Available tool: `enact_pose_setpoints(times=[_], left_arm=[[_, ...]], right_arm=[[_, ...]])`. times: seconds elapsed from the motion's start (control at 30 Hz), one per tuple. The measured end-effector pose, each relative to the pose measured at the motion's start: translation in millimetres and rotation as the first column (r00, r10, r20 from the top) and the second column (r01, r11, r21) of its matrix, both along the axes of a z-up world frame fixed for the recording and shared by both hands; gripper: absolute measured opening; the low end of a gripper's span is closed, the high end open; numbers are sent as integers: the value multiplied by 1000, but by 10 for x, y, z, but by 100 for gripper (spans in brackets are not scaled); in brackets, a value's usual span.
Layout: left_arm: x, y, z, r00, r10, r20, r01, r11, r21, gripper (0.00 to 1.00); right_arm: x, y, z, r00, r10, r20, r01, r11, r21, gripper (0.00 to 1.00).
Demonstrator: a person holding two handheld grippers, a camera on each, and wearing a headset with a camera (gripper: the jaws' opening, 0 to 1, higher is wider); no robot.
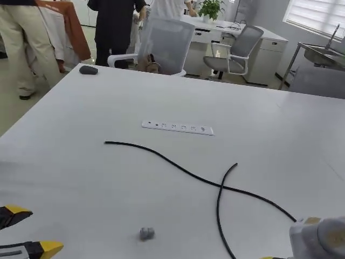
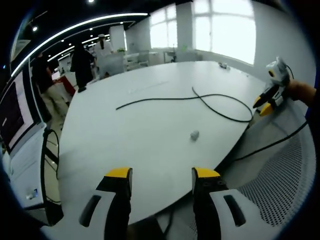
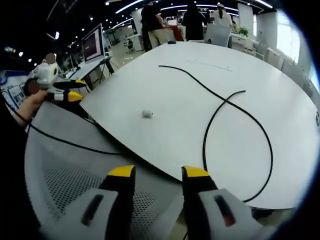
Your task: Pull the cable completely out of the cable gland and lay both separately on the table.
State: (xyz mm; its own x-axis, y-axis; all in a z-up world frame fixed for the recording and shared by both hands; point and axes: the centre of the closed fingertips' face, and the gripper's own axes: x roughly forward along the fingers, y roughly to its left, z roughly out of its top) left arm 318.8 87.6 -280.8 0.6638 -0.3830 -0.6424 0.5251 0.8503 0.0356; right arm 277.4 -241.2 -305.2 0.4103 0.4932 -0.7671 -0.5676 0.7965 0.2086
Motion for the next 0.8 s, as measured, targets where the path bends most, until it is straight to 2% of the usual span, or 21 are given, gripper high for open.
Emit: enact_pose_setpoints(times=[0.1,0.3,0.4,0.43,0.47,0.53,0.67,0.8], left_arm=[[-8,6,-25,1000,2,-12,-2,1000,10,47],[-10,-69,-13,1000,-15,-9,15,1000,0,48],[-31,-96,-52,999,-27,-28,27,1000,-4,50],[-55,-122,-80,998,-39,-47,38,999,-13,51],[-60,-128,-94,998,-40,-53,39,999,-11,51],[-60,-118,-114,998,-42,-51,42,999,4,51],[-68,-145,-117,997,-44,-58,43,999,-19,51],[-69,-146,-144,997,-46,-66,45,999,-15,51]], right_arm=[[-10,32,-15,1000,0,-8,0,1000,2,36],[-13,52,-22,1000,5,-12,-5,1000,1,37],[-14,45,-19,1000,1,-13,-1,1000,1,37],[-16,45,-17,1000,-1,-12,1,1000,2,37],[-15,44,-17,1000,-2,-12,2,1000,3,37],[-15,44,-18,1000,-4,-11,4,1000,3,37],[-19,49,-20,1000,-2,-14,2,1000,2,37],[-29,53,-21,1000,3,-15,-3,1000,-1,37]])
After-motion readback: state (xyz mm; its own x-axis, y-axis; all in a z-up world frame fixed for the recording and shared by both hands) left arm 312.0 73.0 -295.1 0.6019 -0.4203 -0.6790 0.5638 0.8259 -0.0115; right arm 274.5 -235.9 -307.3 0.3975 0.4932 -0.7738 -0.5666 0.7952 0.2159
